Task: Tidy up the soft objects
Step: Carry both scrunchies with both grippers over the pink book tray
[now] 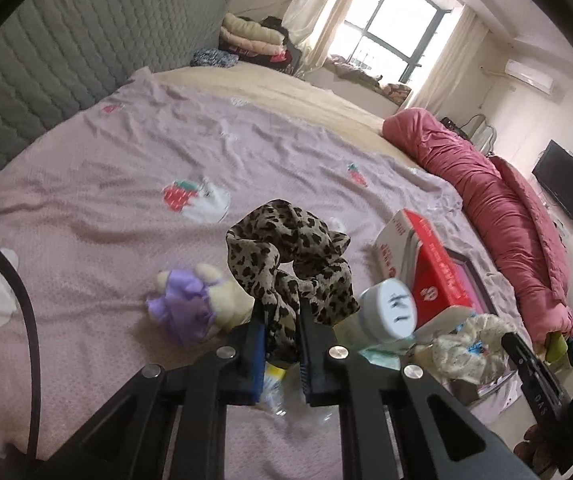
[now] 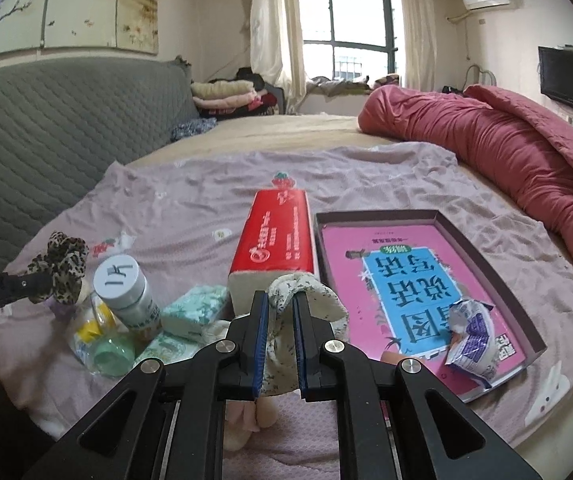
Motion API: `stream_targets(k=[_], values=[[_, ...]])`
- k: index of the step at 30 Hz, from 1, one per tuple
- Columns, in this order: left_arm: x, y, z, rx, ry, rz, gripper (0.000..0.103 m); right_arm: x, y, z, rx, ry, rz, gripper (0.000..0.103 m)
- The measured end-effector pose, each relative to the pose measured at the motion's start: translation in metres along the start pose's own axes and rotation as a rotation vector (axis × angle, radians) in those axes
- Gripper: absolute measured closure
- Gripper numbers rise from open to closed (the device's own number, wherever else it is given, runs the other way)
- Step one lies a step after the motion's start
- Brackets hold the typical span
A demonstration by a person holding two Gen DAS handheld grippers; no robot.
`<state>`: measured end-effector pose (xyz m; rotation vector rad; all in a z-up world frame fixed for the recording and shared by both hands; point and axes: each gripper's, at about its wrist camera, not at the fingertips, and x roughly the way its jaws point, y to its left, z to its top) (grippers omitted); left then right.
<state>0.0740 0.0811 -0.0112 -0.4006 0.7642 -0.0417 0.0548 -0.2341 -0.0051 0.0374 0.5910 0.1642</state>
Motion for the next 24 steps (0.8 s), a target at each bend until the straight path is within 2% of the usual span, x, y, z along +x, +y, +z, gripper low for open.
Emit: stream_targets(k=[8,12,14,16,17,19,22,24], values=[[-0.008,-0.046,0.014,0.062,-0.027,-0.038,0.089,-0.017,-0.022,0.007,0.051,-0.062,-0.008,0.091],[-0.007,-0.071,0.011,0.097,-0.020,-0.063,0.089,-0.016,-0.040,0.006,0.107,-0.047,-0.009,0.091],[-0.008,-0.082,0.008,0.116,-0.017,-0.073,0.089,-0.013,-0.049,0.004,0.140,-0.022,0.021,0.090],[-0.008,-0.092,0.005,0.135,-0.010,-0.089,0.089,-0.008,-0.051,0.000,0.151,0.013,0.048,0.083],[-0.007,-0.095,0.003,0.140,-0.008,-0.092,0.089,-0.002,-0.051,-0.002,0.155,0.050,0.065,0.071],[-0.007,-0.103,0.000,0.157,0.001,-0.104,0.089,0.003,-0.050,-0.006,0.156,0.077,0.059,0.058],[-0.008,-0.109,-0.006,0.177,0.011,-0.117,0.089,0.014,-0.049,-0.009,0.147,0.131,0.055,0.049],[-0.009,-0.111,-0.009,0.180,0.015,-0.123,0.089,0.023,-0.046,-0.013,0.126,0.170,0.014,0.046]])
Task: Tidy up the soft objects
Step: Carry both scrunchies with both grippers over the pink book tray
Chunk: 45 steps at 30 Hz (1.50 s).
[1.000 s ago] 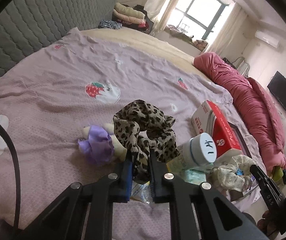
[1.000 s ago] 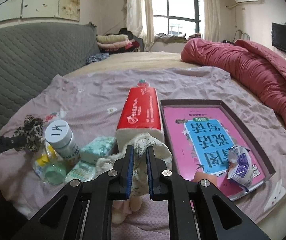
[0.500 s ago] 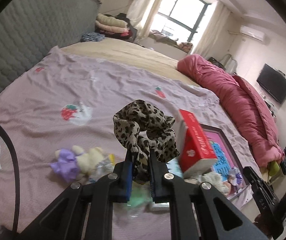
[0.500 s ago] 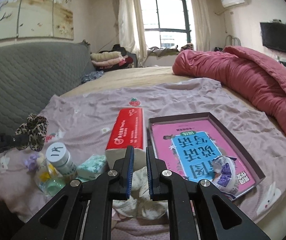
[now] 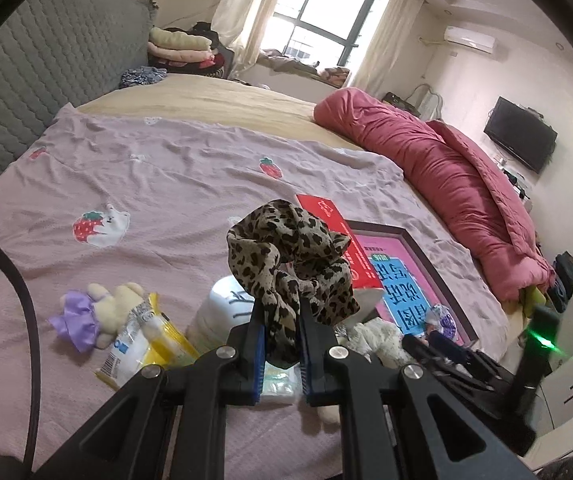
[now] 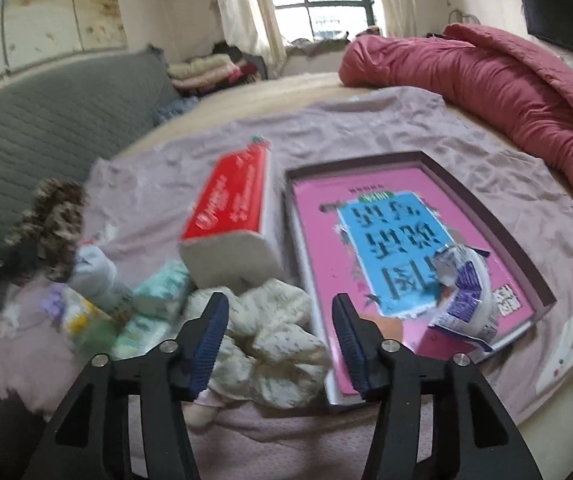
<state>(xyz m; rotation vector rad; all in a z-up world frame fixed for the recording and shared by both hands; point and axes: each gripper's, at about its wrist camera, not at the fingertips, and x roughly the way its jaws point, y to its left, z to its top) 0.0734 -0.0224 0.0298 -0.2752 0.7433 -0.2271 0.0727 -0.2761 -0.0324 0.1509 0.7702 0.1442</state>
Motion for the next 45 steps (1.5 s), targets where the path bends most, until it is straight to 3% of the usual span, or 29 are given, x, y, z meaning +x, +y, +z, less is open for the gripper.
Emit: stream_targets(k=[6,9,10,12,15,17,21,24,33,45], values=[[-0.002,-0.003,-0.005,0.005,0.012,-0.017,0.089,0.024,0.012,-0.010,-0.101,0.101,-0.105,0.045],[-0.001,-0.003,-0.005,0.003,0.016,-0.020,0.089,0.029,0.017,-0.013,-0.151,0.107,-0.146,0.046],[0.000,-0.003,-0.005,0.002,0.017,-0.021,0.089,0.030,0.018,-0.013,-0.162,0.105,-0.150,0.049],[0.002,-0.003,-0.004,-0.002,0.026,-0.024,0.089,0.030,0.018,-0.012,-0.173,0.094,-0.153,0.072],[0.005,-0.004,-0.005,-0.008,0.035,-0.026,0.089,0.028,0.014,-0.009,-0.154,0.085,-0.137,0.089],[0.006,-0.006,-0.006,-0.009,0.038,-0.031,0.089,0.024,0.008,-0.006,-0.120,0.072,-0.110,0.094],[0.008,-0.014,-0.004,0.002,0.040,-0.037,0.089,0.004,-0.006,0.002,-0.033,-0.020,-0.027,0.095],[0.011,-0.028,-0.001,0.025,0.044,-0.049,0.089,-0.011,-0.012,0.009,-0.006,-0.084,-0.027,0.095],[0.029,-0.092,-0.001,0.132,0.066,-0.101,0.089,-0.034,-0.066,0.022,0.140,-0.195,-0.104,0.095],[0.085,-0.176,-0.018,0.263,0.161,-0.141,0.089,-0.044,-0.141,0.015,0.326,-0.241,-0.202,0.095]])
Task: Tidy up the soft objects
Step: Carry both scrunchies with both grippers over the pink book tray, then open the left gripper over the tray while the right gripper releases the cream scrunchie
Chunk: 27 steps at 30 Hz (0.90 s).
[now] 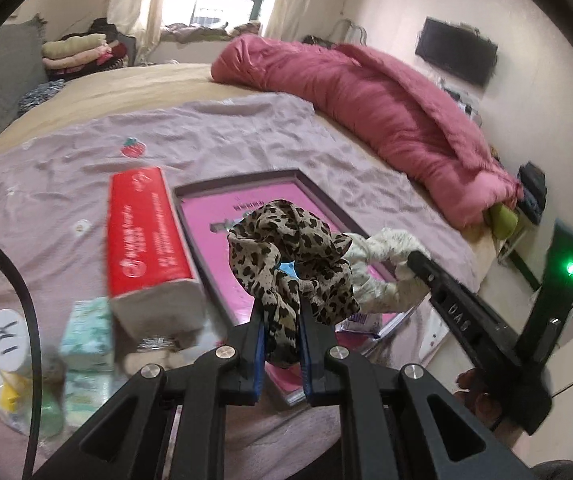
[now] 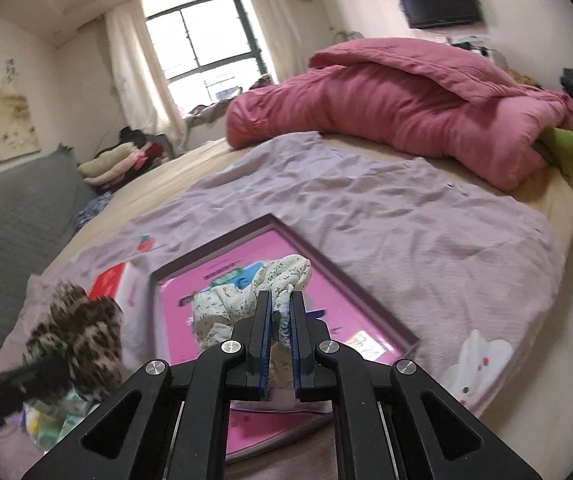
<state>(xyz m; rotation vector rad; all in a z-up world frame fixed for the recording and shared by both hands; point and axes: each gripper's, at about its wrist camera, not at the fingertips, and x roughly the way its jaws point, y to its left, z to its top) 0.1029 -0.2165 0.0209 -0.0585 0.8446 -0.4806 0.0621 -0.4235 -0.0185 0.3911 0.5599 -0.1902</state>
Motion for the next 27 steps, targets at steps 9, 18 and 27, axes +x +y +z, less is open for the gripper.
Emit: stream_targets(k=[9,18,27], values=[[0.056,-0.010,0.005,-0.004,0.100,0.014,0.089,0.013,-0.008,-0.001,0.005,0.020,-0.071,0.092],[0.095,-0.004,0.010,-0.047,0.185,0.021,0.088,0.029,-0.015,-0.005,0.015,0.095,-0.097,0.078],[0.111,-0.004,0.001,-0.040,0.231,0.029,0.087,0.025,-0.017,-0.004,0.026,0.074,-0.109,0.053]])
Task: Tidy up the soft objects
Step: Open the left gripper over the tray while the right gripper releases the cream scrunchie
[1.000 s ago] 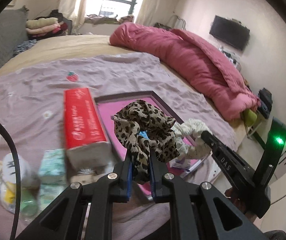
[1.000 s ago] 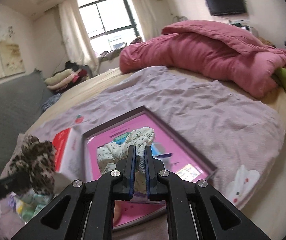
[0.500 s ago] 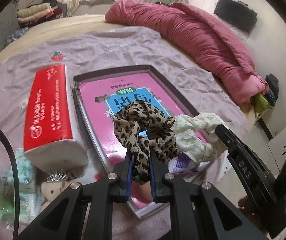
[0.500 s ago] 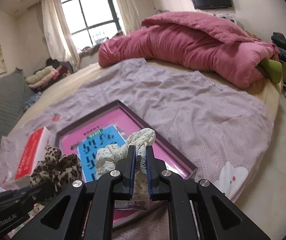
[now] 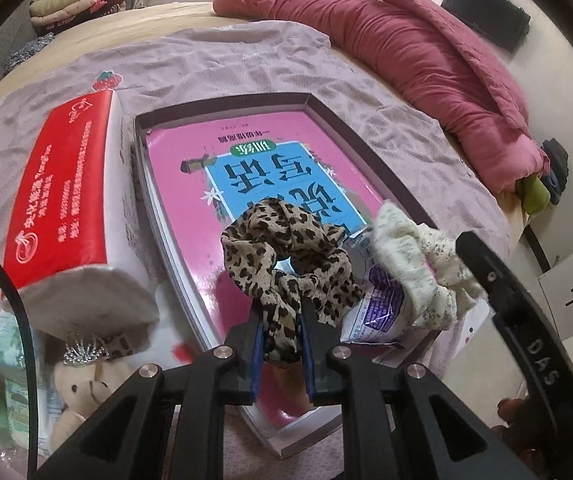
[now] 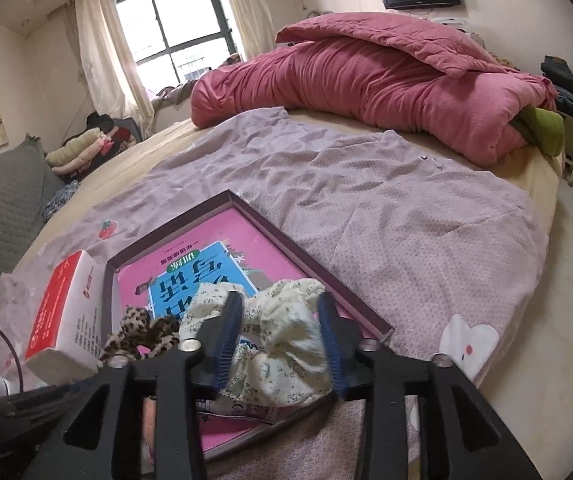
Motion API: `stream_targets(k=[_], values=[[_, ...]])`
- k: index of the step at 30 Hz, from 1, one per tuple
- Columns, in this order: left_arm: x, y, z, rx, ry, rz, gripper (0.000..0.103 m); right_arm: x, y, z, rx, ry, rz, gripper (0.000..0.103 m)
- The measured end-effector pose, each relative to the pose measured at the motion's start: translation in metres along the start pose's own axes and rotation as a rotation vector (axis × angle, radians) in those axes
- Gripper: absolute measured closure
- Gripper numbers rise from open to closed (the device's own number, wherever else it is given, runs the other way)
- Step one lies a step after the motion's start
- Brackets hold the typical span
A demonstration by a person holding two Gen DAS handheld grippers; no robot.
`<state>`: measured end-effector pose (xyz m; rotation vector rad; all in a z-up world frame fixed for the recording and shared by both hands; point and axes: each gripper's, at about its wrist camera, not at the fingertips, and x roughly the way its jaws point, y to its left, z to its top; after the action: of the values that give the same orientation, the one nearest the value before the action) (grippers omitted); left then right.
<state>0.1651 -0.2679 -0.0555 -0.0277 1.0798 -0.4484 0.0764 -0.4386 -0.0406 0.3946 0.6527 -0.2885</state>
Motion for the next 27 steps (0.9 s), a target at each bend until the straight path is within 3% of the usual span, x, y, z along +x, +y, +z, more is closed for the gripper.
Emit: stream_targets(k=[5,11,16,27], values=[[0.001,-0.003,-0.001,0.011,0.013,-0.016,0.086,-0.005,-0.005,0.001,0.027,-0.022,-0.003,0.044],[-0.001,-0.006,-0.002,0.021,0.010,-0.016,0.082,-0.005,-0.006,0.001,0.031,-0.022,-0.009,0.043],[-0.006,-0.008,-0.004,0.035,0.003,-0.009,0.058,-0.004,-0.005,0.000,0.024,-0.019,-0.009,0.041],[-0.021,-0.011,-0.013,0.062,-0.010,-0.028,0.050,-0.005,-0.005,0.001,0.022,-0.019,-0.012,0.035]])
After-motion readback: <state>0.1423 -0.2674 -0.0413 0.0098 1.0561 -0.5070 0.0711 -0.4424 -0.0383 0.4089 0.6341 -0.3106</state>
